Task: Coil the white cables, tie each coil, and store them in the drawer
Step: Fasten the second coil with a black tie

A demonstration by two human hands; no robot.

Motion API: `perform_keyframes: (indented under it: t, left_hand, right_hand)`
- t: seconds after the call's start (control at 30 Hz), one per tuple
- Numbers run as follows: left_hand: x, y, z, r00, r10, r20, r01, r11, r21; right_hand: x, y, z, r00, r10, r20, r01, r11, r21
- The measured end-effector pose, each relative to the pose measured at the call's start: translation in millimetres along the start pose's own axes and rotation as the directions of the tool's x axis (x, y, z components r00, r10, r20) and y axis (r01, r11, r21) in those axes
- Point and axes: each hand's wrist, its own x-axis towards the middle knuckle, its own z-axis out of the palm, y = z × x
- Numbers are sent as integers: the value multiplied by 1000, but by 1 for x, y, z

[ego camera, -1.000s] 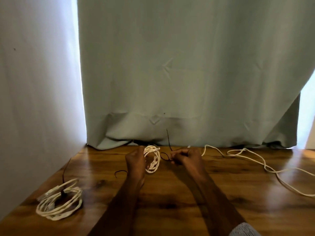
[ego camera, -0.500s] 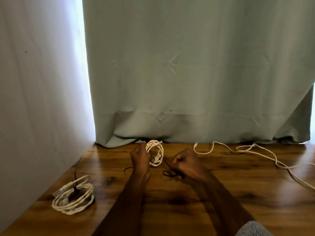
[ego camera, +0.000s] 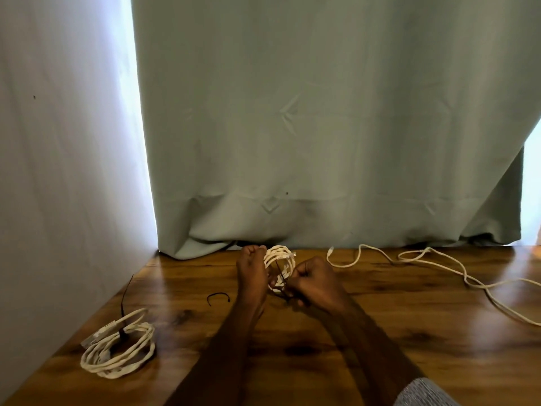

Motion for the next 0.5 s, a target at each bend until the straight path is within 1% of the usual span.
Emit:
perform_keyframes:
  t: [0.1, 0.2, 0.3, 0.4, 0.5]
  left_hand:
    - [-4, -3, 5, 999, 25, 43, -27, 999, 39]
    - [-9, -4, 10, 995, 52, 90, -57, 997, 54]
    - [-12, -5, 10, 992, 8, 123, -13, 999, 43]
    - [-12, -5, 8, 991, -26, 134, 20, 999, 43]
    - [-10, -5, 6, 991, -44, 127, 40, 999, 35]
  right_hand:
    - [4, 0, 1, 997, -74, -37, 75, 997, 23]
    - [8, 2, 2, 982, -162, -94, 162, 987, -15]
    - [7, 3, 1, 974, -194, -121, 196, 980, 10]
    - [3, 1, 0, 973, -209, -102, 215, 976, 45]
    - [2, 0, 4, 968, -229, -106, 232, 972, 25]
